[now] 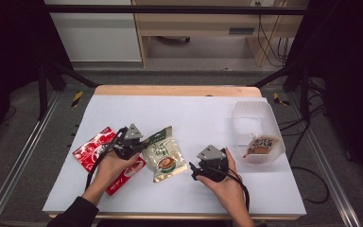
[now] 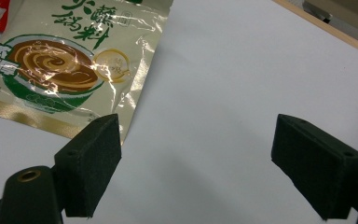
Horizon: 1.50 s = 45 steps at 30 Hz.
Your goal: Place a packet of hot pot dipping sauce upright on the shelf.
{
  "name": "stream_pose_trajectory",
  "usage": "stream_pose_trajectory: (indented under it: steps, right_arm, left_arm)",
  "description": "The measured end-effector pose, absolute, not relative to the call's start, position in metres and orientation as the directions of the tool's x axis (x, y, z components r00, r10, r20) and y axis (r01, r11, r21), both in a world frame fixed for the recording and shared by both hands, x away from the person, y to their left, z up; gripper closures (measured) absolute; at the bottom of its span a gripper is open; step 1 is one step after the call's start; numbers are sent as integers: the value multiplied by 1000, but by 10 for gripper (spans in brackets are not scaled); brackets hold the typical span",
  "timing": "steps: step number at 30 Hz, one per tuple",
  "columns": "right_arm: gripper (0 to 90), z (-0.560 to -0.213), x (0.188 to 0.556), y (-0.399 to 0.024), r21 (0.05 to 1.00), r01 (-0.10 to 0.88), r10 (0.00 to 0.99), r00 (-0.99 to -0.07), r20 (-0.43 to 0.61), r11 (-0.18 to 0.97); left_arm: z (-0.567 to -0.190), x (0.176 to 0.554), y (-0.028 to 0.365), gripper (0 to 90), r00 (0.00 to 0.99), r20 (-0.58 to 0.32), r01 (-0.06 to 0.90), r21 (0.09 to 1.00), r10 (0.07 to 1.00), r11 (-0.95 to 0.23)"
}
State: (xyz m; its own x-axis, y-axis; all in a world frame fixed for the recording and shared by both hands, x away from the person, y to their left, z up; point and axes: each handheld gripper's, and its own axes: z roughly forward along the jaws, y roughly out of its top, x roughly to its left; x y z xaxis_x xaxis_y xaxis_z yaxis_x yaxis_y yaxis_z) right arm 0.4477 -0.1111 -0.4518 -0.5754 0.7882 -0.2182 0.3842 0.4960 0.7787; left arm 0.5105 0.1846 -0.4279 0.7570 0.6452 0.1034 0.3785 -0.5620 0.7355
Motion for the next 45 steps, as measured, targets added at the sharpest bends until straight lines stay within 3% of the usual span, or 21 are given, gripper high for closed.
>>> stream_pose_trajectory:
  steps: [14, 35, 42, 45]
  right_arm:
    - [210, -447, 447, -113, 776, 387, 785, -581, -214, 499]
    - [207, -435, 446, -113, 762, 378, 773, -586, -242, 526]
    - [190, -421, 449, -107, 726, 363, 722, -642, -259, 584]
    - [171, -419, 451, -103, 667, 367, 674, -684, -278, 649]
  left_arm:
    - [-400, 494, 179, 900, 782, 146, 284, 782, 606, -554]
    - [-376, 481, 168, 900, 824, 185, 182, 809, 536, -559]
    - [-367, 475, 164, 900, 840, 195, 151, 812, 506, -563]
    - [-364, 472, 163, 900, 846, 201, 138, 813, 493, -566]
